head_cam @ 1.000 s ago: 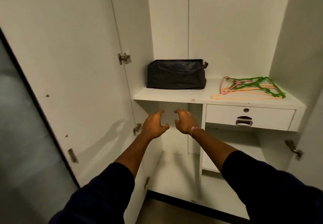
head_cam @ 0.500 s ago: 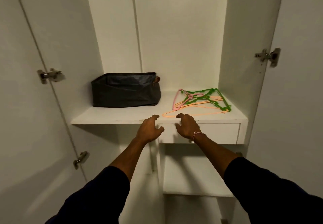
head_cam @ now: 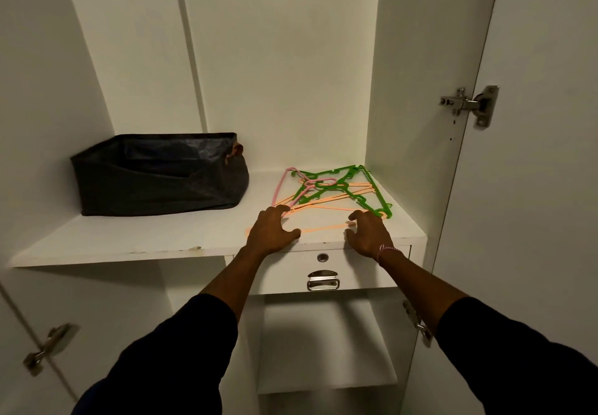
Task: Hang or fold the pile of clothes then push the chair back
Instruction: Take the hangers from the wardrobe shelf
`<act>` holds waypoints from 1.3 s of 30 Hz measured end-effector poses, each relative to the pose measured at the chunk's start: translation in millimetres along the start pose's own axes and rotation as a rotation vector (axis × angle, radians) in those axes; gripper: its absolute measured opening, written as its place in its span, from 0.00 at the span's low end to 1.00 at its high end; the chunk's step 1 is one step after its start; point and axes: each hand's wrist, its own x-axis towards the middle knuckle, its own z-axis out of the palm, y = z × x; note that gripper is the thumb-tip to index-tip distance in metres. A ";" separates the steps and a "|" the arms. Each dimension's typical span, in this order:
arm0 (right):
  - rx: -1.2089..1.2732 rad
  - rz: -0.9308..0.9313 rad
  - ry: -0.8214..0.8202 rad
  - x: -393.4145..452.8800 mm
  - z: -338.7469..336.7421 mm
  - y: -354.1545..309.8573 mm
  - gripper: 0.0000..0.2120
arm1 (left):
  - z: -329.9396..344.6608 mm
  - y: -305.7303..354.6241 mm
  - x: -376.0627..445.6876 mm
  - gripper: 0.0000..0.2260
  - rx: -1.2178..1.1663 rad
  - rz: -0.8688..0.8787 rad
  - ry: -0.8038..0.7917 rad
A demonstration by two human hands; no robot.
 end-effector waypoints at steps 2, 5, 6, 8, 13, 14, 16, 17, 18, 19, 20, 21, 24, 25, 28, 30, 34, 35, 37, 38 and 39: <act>-0.041 0.016 0.024 19.0 2.1 6.5 0.22 | 8.7 -3.3 19.4 0.35 0.041 0.034 -0.027; -0.118 0.040 0.025 51.6 4.7 12.1 0.23 | 22.7 -10.8 52.8 0.39 0.078 0.054 -0.093; -0.133 0.048 0.010 63.9 5.9 14.1 0.24 | 26.4 -12.6 64.8 0.40 0.078 0.048 -0.107; -0.141 0.068 -0.033 84.5 7.9 16.7 0.27 | 33.4 -16.2 87.1 0.42 0.091 0.037 -0.122; -0.176 0.139 -0.095 132.5 15.3 18.2 0.43 | 51.3 -31.9 134.6 0.43 0.235 0.095 -0.067; -0.176 0.159 -0.115 141.6 17.9 20.4 0.44 | 53.3 -35.4 143.2 0.45 0.271 0.110 -0.057; -0.175 0.171 -0.129 157.4 22.3 26.0 0.43 | 55.7 -41.9 159.6 0.48 0.302 0.117 -0.062; -0.165 0.157 -0.119 164.4 25.3 30.6 0.41 | 54.9 -44.0 165.7 0.49 0.285 0.116 -0.062; -0.144 0.136 -0.093 171.6 27.6 33.9 0.41 | 53.6 -45.9 172.9 0.49 0.241 0.110 -0.047; -0.107 0.115 -0.051 179.0 28.8 36.7 0.41 | 51.4 -47.9 180.0 0.48 0.182 0.101 -0.009; -0.063 0.119 0.001 185.3 28.1 38.3 0.41 | 48.2 -49.4 187.3 0.46 0.131 0.088 0.048; -0.021 0.136 0.061 192.8 26.7 41.8 0.41 | 44.9 -51.3 195.9 0.43 0.105 0.054 0.097; -0.006 0.307 0.171 213.0 14.8 57.0 0.37 | 33.7 -59.9 223.8 0.38 0.168 -0.132 0.052; -0.022 0.371 0.172 219.0 11.5 63.9 0.35 | 31.4 -63.9 231.6 0.37 0.193 -0.182 -0.009; -0.047 0.467 0.095 225.6 6.3 68.5 0.31 | 31.0 -71.6 243.5 0.37 0.255 -0.208 -0.155; -0.069 0.468 0.050 229.6 7.2 63.8 0.30 | 33.8 -68.4 249.4 0.37 0.285 -0.197 -0.150; 0.060 0.475 0.014 238.4 15.0 45.4 0.25 | 34.3 -48.9 258.8 0.31 0.101 -0.214 -0.229; 0.158 0.475 0.003 239.1 17.6 41.9 0.22 | 34.2 -44.2 260.9 0.30 0.001 -0.231 -0.281; 0.355 0.488 -0.027 235.0 19.7 32.1 0.21 | 31.7 -35.5 259.7 0.30 -0.124 -0.252 -0.323; 0.382 0.483 -0.026 234.6 20.5 30.4 0.21 | 31.1 -31.9 258.6 0.29 -0.101 -0.245 -0.298; 0.350 0.476 -0.009 234.7 20.9 31.3 0.23 | 31.6 -29.9 257.8 0.29 -0.031 -0.230 -0.238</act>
